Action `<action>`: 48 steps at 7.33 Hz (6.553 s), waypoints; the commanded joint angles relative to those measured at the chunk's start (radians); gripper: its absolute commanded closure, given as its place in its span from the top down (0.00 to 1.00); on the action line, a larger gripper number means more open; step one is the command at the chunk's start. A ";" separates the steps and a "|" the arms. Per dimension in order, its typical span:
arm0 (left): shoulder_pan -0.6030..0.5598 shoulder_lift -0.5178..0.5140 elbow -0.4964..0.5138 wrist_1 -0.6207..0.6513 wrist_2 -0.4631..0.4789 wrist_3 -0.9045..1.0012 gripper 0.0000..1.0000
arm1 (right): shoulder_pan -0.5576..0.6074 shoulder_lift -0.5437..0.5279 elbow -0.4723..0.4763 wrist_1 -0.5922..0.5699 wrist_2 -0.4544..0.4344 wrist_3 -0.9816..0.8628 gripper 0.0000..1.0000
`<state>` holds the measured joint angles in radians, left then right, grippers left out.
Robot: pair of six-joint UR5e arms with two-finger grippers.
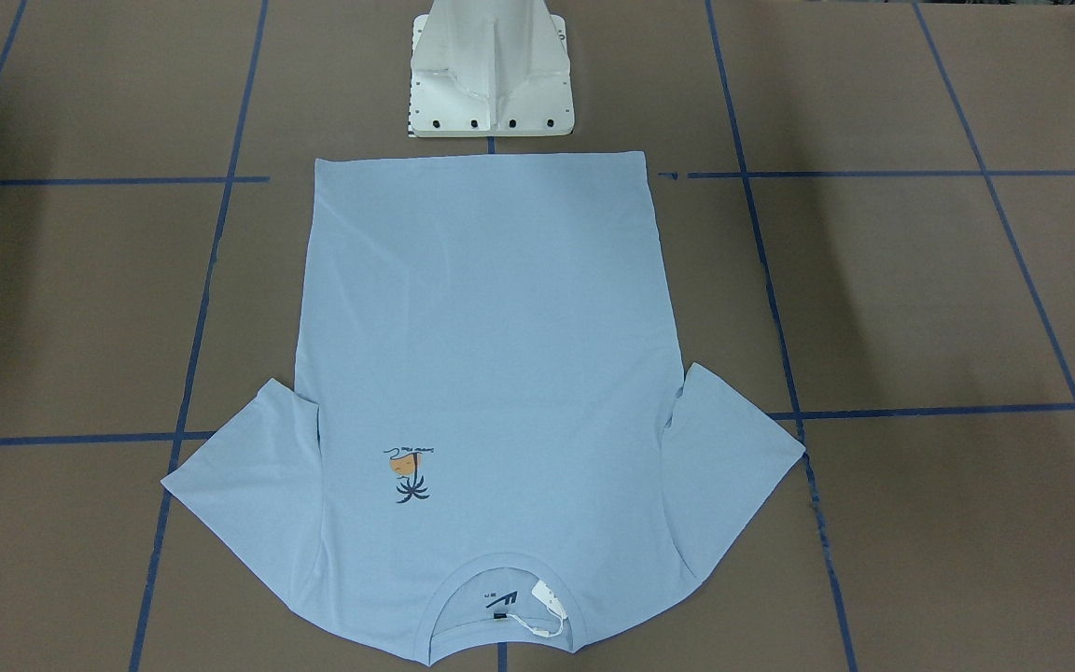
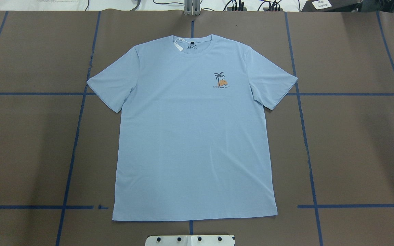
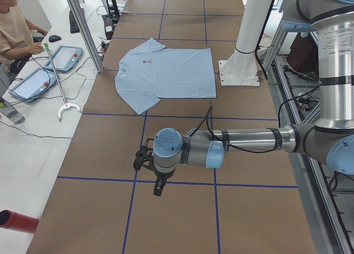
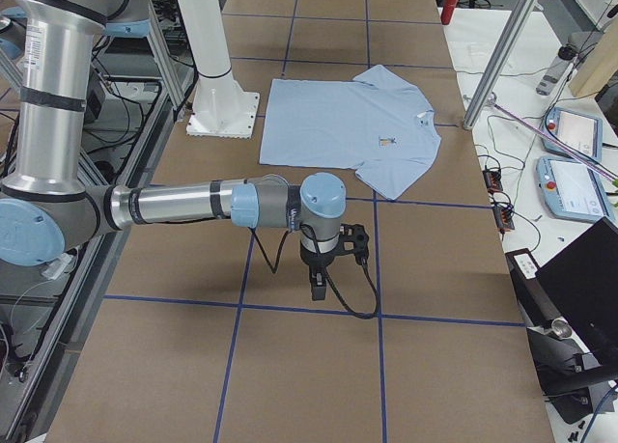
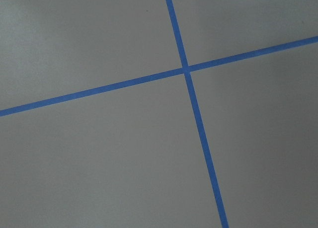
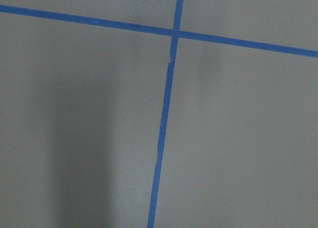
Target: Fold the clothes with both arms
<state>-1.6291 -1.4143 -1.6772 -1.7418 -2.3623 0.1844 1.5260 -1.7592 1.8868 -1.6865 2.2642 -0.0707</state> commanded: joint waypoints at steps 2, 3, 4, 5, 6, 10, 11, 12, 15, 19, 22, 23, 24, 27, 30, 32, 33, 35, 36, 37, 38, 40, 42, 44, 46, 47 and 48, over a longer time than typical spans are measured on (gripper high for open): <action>0.000 0.003 -0.006 -0.001 -0.001 0.003 1.00 | -0.001 0.001 0.002 0.001 -0.002 -0.001 1.00; 0.000 0.003 -0.007 -0.002 -0.002 0.004 1.00 | -0.001 0.001 0.009 0.002 -0.002 0.000 1.00; 0.000 0.003 -0.010 -0.004 0.000 0.007 1.00 | -0.004 0.010 0.023 0.002 0.000 0.000 1.00; 0.000 0.002 -0.012 -0.062 0.000 0.007 1.00 | -0.033 0.054 0.022 0.001 0.000 0.000 1.00; 0.000 0.003 -0.012 -0.150 -0.002 -0.002 1.00 | -0.059 0.108 0.026 0.002 -0.002 0.003 1.00; -0.002 0.008 0.092 -0.265 -0.296 0.004 1.00 | -0.070 0.211 -0.018 0.129 -0.003 0.005 1.00; -0.005 0.011 0.112 -0.303 -0.421 0.007 1.00 | -0.070 0.213 -0.038 0.149 0.000 0.005 1.00; -0.006 0.021 0.111 -0.365 -0.429 -0.003 1.00 | -0.070 0.213 -0.040 0.159 0.000 0.005 1.00; -0.012 -0.152 0.083 -0.454 -0.200 -0.026 1.00 | -0.072 0.216 -0.051 0.204 0.014 0.008 1.00; 0.061 -0.102 0.042 -0.438 0.221 -0.186 1.00 | -0.107 0.227 -0.055 0.260 0.023 0.188 1.00; 0.074 -0.104 0.031 -0.274 0.058 -0.195 1.00 | -0.219 0.341 -0.177 0.501 0.014 0.570 1.00; 0.074 -0.104 0.028 -0.271 0.046 -0.195 1.00 | -0.268 0.430 -0.316 0.636 -0.006 0.651 1.00; 0.074 -0.103 0.025 -0.269 0.046 -0.195 1.00 | -0.336 0.496 -0.416 0.756 -0.081 0.787 0.98; 0.074 -0.101 0.017 -0.268 0.043 -0.195 1.00 | -0.605 0.555 -0.462 0.864 -0.419 1.060 0.72; 0.074 -0.100 0.019 -0.268 0.043 -0.195 1.00 | -0.681 0.552 -0.501 0.864 -0.515 1.085 0.54; 0.074 -0.100 0.019 -0.268 0.043 -0.195 1.00 | -0.688 0.555 -0.535 0.866 -0.535 1.085 0.52; 0.075 -0.100 0.017 -0.268 0.043 -0.195 1.00 | -0.691 0.557 -0.541 0.866 -0.540 1.083 0.52; 0.075 -0.100 0.019 -0.266 0.044 -0.195 1.00 | -0.708 0.558 -0.548 0.866 -0.566 1.083 0.51; 0.075 -0.100 0.019 -0.266 0.044 -0.195 1.00 | -0.708 0.557 -0.548 0.866 -0.566 1.085 0.44; 0.075 -0.100 0.019 -0.266 0.043 -0.195 1.00 | -0.708 0.558 -0.548 0.866 -0.568 1.083 0.24; 0.075 -0.100 0.019 -0.266 0.043 -0.195 1.00 | -0.708 0.558 -0.546 0.866 -0.568 1.079 0.00; 0.075 -0.100 0.019 -0.268 0.043 -0.195 1.00 | -0.707 0.590 -0.531 0.854 -0.566 1.077 0.00; 0.075 -0.100 0.017 -0.268 0.041 -0.195 1.00 | -0.707 0.618 -0.502 0.847 -0.571 1.088 0.00; 0.075 -0.100 0.017 -0.271 0.041 -0.195 1.00 | -0.730 0.624 -0.471 0.846 -0.606 1.123 0.00; 0.074 -0.100 0.017 -0.274 0.041 -0.194 1.00 | -0.788 0.693 -0.469 0.753 -0.688 1.182 0.00; 0.075 -0.100 0.017 -0.274 0.041 -0.194 1.00 | -0.828 0.729 -0.475 0.708 -0.740 1.219 0.00; 0.074 -0.098 0.017 -0.275 0.041 -0.194 1.00 | -0.863 0.780 -0.483 0.649 -0.791 1.239 0.00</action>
<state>-1.5546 -1.5137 -1.6598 -2.0158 -2.3209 -0.0094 0.7086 -1.0365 1.4112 -0.9679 1.5365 1.1346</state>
